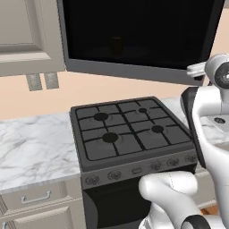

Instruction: Pick the mug from the counter and place it inside the microwave. Then close the microwave.

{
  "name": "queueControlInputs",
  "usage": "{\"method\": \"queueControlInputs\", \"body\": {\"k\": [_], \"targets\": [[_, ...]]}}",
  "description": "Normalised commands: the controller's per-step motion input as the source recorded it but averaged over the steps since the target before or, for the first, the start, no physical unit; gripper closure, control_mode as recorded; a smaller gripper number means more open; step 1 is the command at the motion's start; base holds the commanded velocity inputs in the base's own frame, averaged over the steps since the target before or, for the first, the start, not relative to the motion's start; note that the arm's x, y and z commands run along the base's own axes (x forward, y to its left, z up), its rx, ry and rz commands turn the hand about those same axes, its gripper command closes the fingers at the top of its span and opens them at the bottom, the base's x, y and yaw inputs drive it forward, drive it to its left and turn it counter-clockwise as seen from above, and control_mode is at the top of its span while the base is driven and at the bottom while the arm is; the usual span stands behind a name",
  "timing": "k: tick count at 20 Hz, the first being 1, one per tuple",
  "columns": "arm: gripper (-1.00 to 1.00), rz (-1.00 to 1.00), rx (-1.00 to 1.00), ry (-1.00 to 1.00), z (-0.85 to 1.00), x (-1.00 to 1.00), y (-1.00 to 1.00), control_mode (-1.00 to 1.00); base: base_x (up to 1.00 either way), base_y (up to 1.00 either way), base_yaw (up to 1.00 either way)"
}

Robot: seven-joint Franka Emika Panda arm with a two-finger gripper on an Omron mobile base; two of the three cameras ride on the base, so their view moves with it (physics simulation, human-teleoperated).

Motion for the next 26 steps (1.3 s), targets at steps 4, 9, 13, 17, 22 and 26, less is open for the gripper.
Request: {"method": "queueControlInputs", "body": {"k": [4,9,13,17,22,26], "targets": [[-1.00,0.00,-0.07,0.00,0.00,0.63,0.09,-1.00,0.00,0.00,0.00],[-1.00,0.00,-0.05,-0.01,0.00,0.62,0.14,-1.00,0.00,0.00,0.00],[-1.00,0.00,-0.04,-0.03,0.00,0.66,0.16,-1.00,0.00,0.00,0.00],[-1.00,0.00,-0.03,-0.02,0.00,0.61,0.17,-1.00,0.00,0.00,0.00],[-1.00,0.00,-0.03,0.00,0.00,0.46,0.22,-1.00,0.00,0.00,0.00],[-1.00,0.00,-0.02,0.00,0.01,0.33,0.29,-1.00,0.00,0.00,0.00]]}}
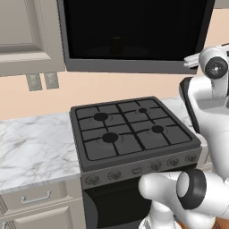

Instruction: Pick the mug from the counter and place it inside the microwave. Then close the microwave.

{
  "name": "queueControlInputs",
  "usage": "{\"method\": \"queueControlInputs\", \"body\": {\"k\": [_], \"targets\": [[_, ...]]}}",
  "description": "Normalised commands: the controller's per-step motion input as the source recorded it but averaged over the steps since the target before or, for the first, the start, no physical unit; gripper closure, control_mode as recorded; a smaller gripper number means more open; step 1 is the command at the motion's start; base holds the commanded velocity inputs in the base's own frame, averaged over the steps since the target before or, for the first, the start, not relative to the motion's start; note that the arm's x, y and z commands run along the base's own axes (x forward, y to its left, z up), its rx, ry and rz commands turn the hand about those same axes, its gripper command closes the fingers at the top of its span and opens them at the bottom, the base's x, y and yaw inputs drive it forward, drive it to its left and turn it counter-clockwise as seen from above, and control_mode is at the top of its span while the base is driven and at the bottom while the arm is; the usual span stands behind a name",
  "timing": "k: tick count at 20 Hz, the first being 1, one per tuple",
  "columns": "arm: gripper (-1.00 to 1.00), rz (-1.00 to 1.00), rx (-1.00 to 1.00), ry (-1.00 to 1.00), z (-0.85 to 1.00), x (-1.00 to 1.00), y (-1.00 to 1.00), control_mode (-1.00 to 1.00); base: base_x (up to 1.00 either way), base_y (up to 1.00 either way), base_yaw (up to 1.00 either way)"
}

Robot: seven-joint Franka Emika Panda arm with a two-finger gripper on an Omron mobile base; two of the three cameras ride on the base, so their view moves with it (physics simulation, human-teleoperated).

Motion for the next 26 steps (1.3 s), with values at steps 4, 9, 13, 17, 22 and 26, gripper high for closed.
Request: {"method": "queueControlInputs", "body": {"k": [4,9,13,17,22,26], "targets": [[-1.00,0.00,0.00,0.00,0.05,0.31,0.29,-1.00,0.00,0.00,0.00],[-1.00,0.00,0.00,0.01,0.04,0.38,0.33,-1.00,0.00,0.00,0.00],[-1.00,-0.02,0.00,0.01,0.06,0.51,0.29,-1.00,0.00,0.00,0.00],[-1.00,-0.02,0.00,0.01,0.05,0.58,0.27,-1.00,0.00,0.00,0.00],[-1.00,-0.03,0.00,0.00,0.04,0.60,0.25,-1.00,0.00,0.00,0.00],[-1.00,-0.03,0.00,0.00,0.04,0.59,0.20,-1.00,0.00,0.00,0.00]]}}
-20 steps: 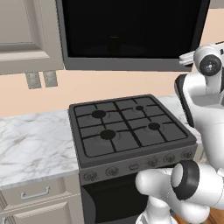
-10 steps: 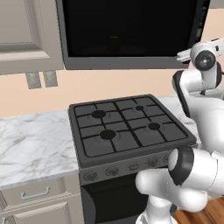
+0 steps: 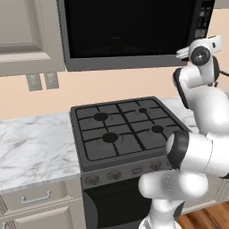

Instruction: Pick the mug from the counter and place it inside the microwave. Then close the microwave.

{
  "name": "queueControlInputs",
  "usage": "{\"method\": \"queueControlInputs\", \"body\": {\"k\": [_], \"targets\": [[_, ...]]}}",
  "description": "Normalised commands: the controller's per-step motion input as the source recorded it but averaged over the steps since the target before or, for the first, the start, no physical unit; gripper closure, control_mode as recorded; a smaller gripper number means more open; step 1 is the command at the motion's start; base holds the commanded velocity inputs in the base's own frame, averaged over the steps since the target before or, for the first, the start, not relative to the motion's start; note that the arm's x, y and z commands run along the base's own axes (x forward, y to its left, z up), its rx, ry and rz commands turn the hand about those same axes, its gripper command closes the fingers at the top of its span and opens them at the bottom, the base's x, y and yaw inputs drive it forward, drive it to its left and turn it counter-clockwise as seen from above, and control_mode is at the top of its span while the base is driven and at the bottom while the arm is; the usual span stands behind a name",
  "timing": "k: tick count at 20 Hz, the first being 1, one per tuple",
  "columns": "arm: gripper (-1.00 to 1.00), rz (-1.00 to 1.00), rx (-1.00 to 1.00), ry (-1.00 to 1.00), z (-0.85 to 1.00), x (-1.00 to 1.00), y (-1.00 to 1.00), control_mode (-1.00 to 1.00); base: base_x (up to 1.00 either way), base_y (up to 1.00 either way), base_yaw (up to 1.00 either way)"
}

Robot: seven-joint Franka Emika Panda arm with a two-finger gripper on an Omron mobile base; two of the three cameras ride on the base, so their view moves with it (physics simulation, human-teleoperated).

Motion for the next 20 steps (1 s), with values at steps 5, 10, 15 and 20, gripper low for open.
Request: {"method": "queueControlInputs", "body": {"k": [5,10,15,20], "targets": [[-1.00,-0.03,0.00,0.00,0.08,0.60,0.17,-1.00,0.00,0.00,0.00],[-1.00,-0.03,0.00,0.00,0.11,0.58,0.22,-1.00,0.00,0.00,0.00],[-1.00,-0.04,0.00,0.00,0.12,0.58,0.25,-1.00,0.00,0.00,0.00],[-1.00,-0.04,0.00,0.00,0.09,0.48,0.23,-1.00,0.00,0.00,0.00]]}}
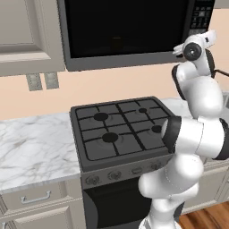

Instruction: Pick the mug from the counter and place it inside the microwave. Then close the microwave.

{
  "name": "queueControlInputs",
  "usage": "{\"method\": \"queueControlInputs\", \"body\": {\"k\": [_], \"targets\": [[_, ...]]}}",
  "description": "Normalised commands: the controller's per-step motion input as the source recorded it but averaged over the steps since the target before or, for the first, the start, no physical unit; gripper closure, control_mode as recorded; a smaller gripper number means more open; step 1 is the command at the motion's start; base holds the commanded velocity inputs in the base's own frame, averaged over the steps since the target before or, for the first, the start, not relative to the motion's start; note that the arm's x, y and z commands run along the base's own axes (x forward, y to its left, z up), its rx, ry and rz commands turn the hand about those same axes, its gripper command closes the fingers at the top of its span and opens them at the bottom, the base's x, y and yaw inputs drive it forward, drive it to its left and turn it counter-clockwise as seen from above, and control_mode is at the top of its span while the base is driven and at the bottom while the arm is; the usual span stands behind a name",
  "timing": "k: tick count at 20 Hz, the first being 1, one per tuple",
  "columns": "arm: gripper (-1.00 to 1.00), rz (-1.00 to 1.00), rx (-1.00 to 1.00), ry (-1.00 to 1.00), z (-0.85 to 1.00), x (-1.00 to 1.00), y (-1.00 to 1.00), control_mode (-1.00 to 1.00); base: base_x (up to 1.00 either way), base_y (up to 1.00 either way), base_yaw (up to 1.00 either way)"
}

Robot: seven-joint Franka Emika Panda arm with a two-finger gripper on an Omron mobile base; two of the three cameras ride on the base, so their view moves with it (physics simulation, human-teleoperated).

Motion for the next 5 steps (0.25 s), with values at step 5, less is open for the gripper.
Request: {"method": "queueControlInputs", "body": {"k": [5], "targets": [[-1.00,-0.04,0.00,0.00,0.06,0.16,0.29,-1.00,0.00,0.00,0.00]]}}
